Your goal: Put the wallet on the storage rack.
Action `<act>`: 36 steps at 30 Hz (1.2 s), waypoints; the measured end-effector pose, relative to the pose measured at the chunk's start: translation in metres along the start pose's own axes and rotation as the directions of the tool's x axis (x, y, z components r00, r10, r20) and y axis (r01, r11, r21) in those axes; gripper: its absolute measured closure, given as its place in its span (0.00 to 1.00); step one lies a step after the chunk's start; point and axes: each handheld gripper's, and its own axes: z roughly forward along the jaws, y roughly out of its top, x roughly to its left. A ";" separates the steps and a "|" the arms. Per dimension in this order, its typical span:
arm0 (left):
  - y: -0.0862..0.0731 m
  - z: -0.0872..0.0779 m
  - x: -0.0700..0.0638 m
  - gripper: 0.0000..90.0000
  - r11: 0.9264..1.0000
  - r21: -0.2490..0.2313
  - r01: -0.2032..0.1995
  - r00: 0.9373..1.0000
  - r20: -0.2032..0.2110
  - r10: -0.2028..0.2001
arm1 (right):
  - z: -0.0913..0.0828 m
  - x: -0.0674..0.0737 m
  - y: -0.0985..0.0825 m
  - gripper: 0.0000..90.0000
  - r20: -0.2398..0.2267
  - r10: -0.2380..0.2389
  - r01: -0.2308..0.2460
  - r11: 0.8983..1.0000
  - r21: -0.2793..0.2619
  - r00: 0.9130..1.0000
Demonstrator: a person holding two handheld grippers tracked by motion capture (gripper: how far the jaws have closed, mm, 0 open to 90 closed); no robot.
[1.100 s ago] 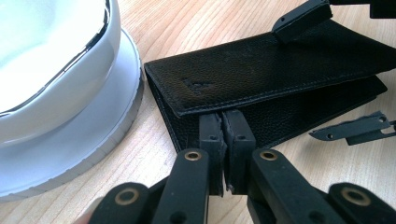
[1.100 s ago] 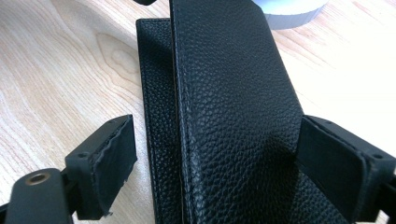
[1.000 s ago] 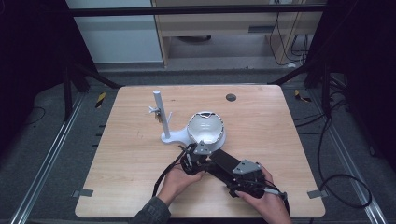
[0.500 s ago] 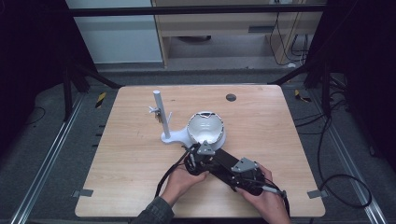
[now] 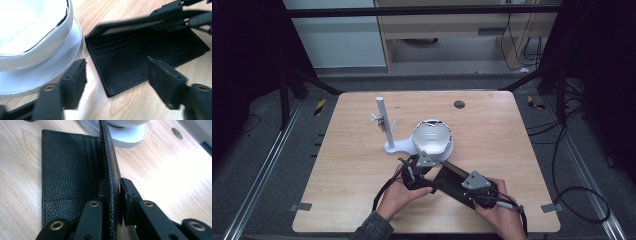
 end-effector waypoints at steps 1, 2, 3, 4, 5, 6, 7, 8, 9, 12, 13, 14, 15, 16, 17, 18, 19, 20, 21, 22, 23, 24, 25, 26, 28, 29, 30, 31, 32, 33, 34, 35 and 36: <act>-0.001 0.000 0.001 0.27 1.000 -0.001 0.004 1.000 0.008 -0.003 | -0.001 -0.001 -0.001 0.91 -0.001 -0.005 0.005 1.000 -0.008 1.000; -0.001 0.000 0.001 0.23 1.000 -0.001 0.004 1.000 0.008 -0.003 | -0.001 -0.001 -0.001 0.91 -0.001 -0.005 0.005 1.000 -0.008 1.000; -0.002 0.000 0.004 0.21 1.000 -0.004 0.008 1.000 0.006 -0.008 | -0.004 -0.003 -0.002 0.92 0.000 -0.010 0.010 0.999 -0.032 1.000; -0.003 -0.001 0.005 0.19 1.000 -0.012 0.016 1.000 -0.003 -0.016 | -0.006 -0.005 -0.003 0.92 -0.002 -0.008 0.008 0.999 -0.044 1.000; -0.003 0.000 0.006 0.19 1.000 -0.017 0.026 1.000 -0.006 -0.026 | -0.009 -0.006 -0.004 0.93 -0.003 -0.001 0.001 0.999 -0.054 1.000; -0.003 0.000 0.006 0.19 1.000 -0.017 0.026 1.000 -0.006 -0.026 | -0.009 -0.006 -0.004 0.93 -0.003 -0.001 0.001 0.999 -0.054 1.000; -0.004 0.000 0.008 0.19 0.999 -0.015 0.030 1.000 -0.001 -0.030 | -0.010 -0.009 -0.004 0.93 -0.006 0.003 -0.004 0.997 -0.071 1.000; -0.004 0.000 0.008 0.19 0.999 -0.015 0.030 1.000 0.003 -0.030 | -0.013 -0.012 -0.006 0.93 -0.012 0.020 -0.021 0.996 -0.091 1.000; -0.005 0.000 0.008 0.19 0.999 -0.015 0.033 0.999 0.003 -0.033 | -0.014 -0.013 -0.006 0.93 -0.014 0.025 -0.026 0.995 -0.097 1.000; -0.005 -0.002 0.008 0.19 0.999 -0.017 0.027 1.000 0.003 -0.027 | -0.017 -0.017 -0.007 0.93 -0.026 0.050 -0.052 0.990 -0.130 0.998; -0.005 -0.002 0.008 0.19 0.999 -0.023 0.029 1.000 0.005 -0.028 | -0.018 -0.018 -0.008 0.93 -0.030 0.055 -0.058 0.988 -0.143 0.998; -0.005 -0.003 0.008 0.19 0.999 -0.024 0.024 1.000 0.008 -0.024 | -0.019 -0.018 -0.007 0.93 -0.035 0.064 -0.068 0.986 -0.153 0.997; -0.004 -0.004 0.008 0.19 0.999 -0.024 0.021 1.000 0.015 -0.021 | -0.019 -0.019 -0.007 0.93 -0.041 0.070 -0.076 0.983 -0.169 0.997; -0.004 -0.004 0.007 0.19 0.999 -0.027 0.025 0.999 0.022 -0.025 | -0.020 -0.019 -0.006 0.93 -0.048 0.076 -0.084 0.979 -0.184 0.996; -0.003 -0.005 0.007 0.19 0.999 -0.029 0.022 1.000 0.021 -0.021 | -0.020 -0.018 -0.005 0.93 -0.053 0.081 -0.090 0.976 -0.196 0.995; -0.003 -0.006 0.007 0.19 0.999 -0.032 0.022 1.000 0.023 -0.021 | -0.021 -0.018 -0.005 0.93 -0.058 0.084 -0.095 0.974 -0.206 0.995; -0.002 -0.007 0.007 0.19 0.999 -0.037 0.024 0.999 0.027 -0.023 | -0.021 -0.017 -0.004 0.93 -0.064 0.084 -0.096 0.971 -0.217 0.994; -0.002 -0.007 0.008 0.19 0.999 -0.041 0.025 0.999 0.026 -0.024 | -0.021 -0.016 -0.003 0.93 -0.067 0.081 -0.094 0.969 -0.227 0.995; -0.002 -0.007 0.008 0.19 0.999 -0.041 0.025 0.999 0.026 -0.024 | -0.021 -0.016 -0.003 0.93 -0.067 0.081 -0.094 0.969 -0.227 0.995; -0.002 -0.008 0.009 0.19 0.999 -0.043 0.025 0.999 0.024 -0.024 | -0.021 -0.016 -0.003 0.93 -0.072 0.080 -0.095 0.967 -0.235 0.994; -0.002 -0.008 0.010 0.19 0.999 -0.045 0.030 0.999 0.022 -0.029 | -0.021 -0.015 -0.003 0.93 -0.080 0.082 -0.099 0.965 -0.243 0.993; -0.003 -0.007 0.012 0.19 0.999 -0.038 0.032 0.999 0.025 -0.031 | -0.020 -0.015 -0.002 0.93 -0.089 0.082 -0.102 0.961 -0.257 0.993; -0.003 -0.007 0.012 0.19 0.999 -0.038 0.032 0.999 0.025 -0.031 | -0.020 -0.015 -0.001 0.93 -0.093 0.084 -0.106 0.959 -0.262 0.992; -0.004 -0.006 0.012 0.19 0.999 -0.030 0.033 0.999 0.022 -0.033 | -0.021 -0.015 -0.001 0.93 -0.094 0.084 -0.107 0.958 -0.267 0.992; -0.005 -0.006 0.012 0.18 0.999 -0.031 0.038 0.999 0.023 -0.038 | -0.022 -0.015 0.000 0.93 -0.098 0.084 -0.109 0.953 -0.282 0.992; -0.005 -0.005 0.013 0.18 0.999 -0.029 0.046 0.998 0.039 -0.045 | -0.023 -0.015 0.001 0.93 -0.102 0.089 -0.115 0.949 -0.292 0.991; -0.005 -0.005 0.013 0.18 0.999 -0.029 0.046 0.998 0.039 -0.045 | -0.023 -0.016 0.001 0.93 -0.104 0.089 -0.117 0.947 -0.299 0.991; -0.005 -0.005 0.013 0.18 0.998 -0.028 0.050 0.997 0.058 -0.048 | -0.024 -0.016 0.001 0.93 -0.105 0.091 -0.119 0.945 -0.304 0.990; -0.005 -0.004 0.013 0.18 0.998 -0.029 0.059 0.996 0.076 -0.057 | -0.024 -0.016 0.001 0.93 -0.106 0.092 -0.121 0.943 -0.310 0.990; -0.005 -0.004 0.014 0.18 0.997 -0.029 0.070 0.993 0.098 -0.067 | -0.025 -0.016 0.001 0.93 -0.107 0.095 -0.124 0.941 -0.316 0.990; -0.005 -0.004 0.014 0.18 0.997 -0.029 0.070 0.993 0.098 -0.067 | -0.025 -0.017 0.002 0.93 -0.110 0.098 -0.129 0.938 -0.320 0.989; -0.005 -0.003 0.014 0.18 0.996 -0.030 0.088 0.990 0.116 -0.084 | -0.025 -0.017 0.002 0.93 -0.112 0.101 -0.132 0.937 -0.325 0.989; -0.005 -0.001 0.014 0.18 0.995 -0.018 0.095 0.988 0.125 -0.092 | -0.025 -0.017 0.002 0.93 -0.111 0.099 -0.130 0.936 -0.328 0.989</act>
